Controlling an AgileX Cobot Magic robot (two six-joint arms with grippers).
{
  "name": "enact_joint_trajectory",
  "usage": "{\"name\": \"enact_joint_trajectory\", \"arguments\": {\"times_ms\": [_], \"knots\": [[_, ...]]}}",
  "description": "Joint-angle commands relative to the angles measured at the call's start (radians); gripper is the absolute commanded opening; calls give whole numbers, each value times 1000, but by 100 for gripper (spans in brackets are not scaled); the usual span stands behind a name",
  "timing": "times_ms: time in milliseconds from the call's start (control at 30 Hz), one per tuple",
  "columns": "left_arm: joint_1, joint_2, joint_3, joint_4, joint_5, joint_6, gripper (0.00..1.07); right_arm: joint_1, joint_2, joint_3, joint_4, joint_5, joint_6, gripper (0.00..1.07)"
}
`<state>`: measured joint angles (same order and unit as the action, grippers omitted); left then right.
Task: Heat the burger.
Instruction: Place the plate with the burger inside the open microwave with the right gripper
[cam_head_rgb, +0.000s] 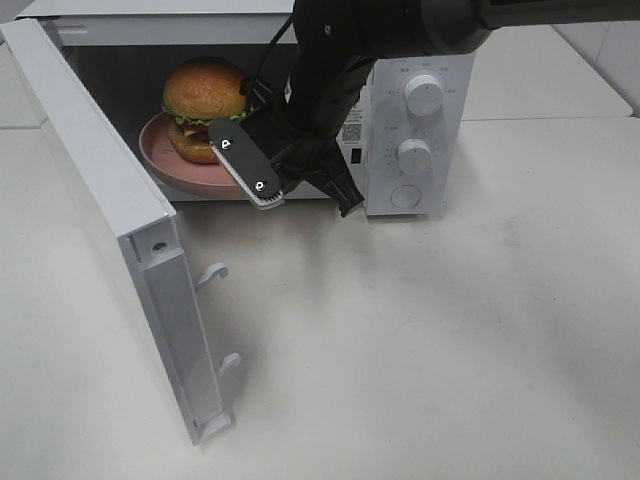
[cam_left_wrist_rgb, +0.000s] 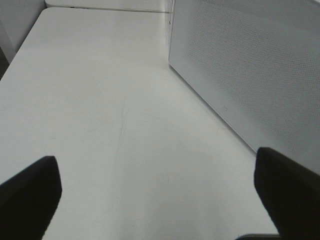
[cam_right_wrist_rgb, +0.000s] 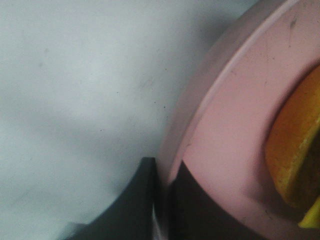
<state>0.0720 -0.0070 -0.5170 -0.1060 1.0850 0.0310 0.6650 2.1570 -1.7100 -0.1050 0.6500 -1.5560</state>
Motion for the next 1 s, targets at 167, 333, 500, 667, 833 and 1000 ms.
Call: {"name": "enact_joint_trajectory", "arguments": {"times_ms": [167, 333, 500, 667, 833, 1000], "knots": [[5, -16, 2, -7, -16, 0, 101, 2, 57, -120, -24, -38, 64, 0], [5, -16, 2, -7, -16, 0, 101, 2, 107, -189, -72, -31, 107, 0], [5, -16, 2, -7, -16, 0, 101, 2, 141, -236, -72, -29, 111, 0], [5, -16, 2, -7, -16, 0, 101, -1, 185, -294, -70, -29, 130, 0], [5, -16, 2, -7, -16, 0, 101, -11, 217, -348, -80, -29, 151, 0], [5, -16, 2, -7, -16, 0, 101, -13, 245, -375, -90, -24, 153, 1]]}}
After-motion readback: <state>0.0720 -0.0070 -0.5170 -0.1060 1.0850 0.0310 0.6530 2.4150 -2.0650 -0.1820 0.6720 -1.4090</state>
